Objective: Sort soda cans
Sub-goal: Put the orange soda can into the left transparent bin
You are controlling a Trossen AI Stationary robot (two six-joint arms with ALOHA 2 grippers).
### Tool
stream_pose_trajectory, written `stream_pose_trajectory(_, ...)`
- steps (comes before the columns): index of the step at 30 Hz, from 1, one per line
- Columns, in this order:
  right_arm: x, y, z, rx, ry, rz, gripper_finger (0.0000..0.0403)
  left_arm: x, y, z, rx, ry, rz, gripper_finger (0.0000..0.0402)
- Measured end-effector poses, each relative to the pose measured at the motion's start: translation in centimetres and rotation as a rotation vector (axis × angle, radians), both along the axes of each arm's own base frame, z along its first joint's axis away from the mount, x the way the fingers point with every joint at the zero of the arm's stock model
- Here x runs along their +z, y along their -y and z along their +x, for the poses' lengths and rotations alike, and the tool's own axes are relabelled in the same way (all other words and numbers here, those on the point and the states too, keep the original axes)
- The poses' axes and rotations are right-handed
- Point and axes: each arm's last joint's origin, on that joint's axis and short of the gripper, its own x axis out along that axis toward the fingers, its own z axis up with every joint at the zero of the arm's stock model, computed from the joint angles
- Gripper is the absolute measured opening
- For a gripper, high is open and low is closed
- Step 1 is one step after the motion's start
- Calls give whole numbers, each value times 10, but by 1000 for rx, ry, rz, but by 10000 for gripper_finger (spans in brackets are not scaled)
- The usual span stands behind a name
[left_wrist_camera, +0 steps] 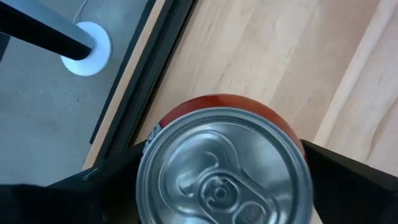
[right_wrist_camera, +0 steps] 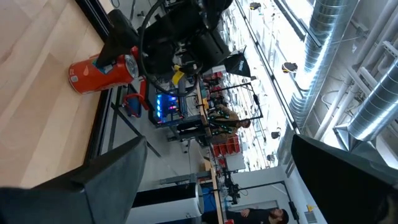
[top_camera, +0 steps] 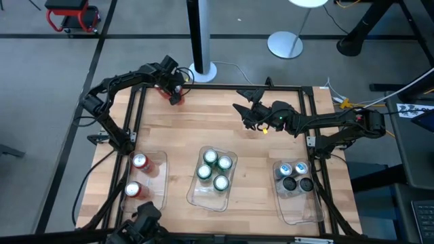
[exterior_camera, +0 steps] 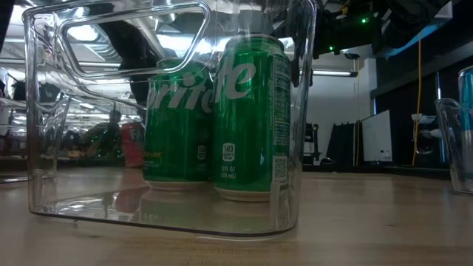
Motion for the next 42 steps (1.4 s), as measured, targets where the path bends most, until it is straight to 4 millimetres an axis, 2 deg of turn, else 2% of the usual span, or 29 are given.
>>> stream_pose_trajectory(8, 0, 0, 0, 0, 0, 0, 399, -6, 1, 6, -37, -19, -5, 306)
stream_pose_trajectory(26, 0, 0, 0, 0, 1, 0, 399, -4, 5, 10, -18, -8, -13, 302)
stream_pose_trajectory(36, 0, 0, 0, 0, 1, 0, 399, 14, 16, 13, -31, 26, 35, 302)
stream_pose_trajectory(42, 0, 0, 0, 0, 1, -1, 399, 42, 36, 12, -33, 85, 80, 302)
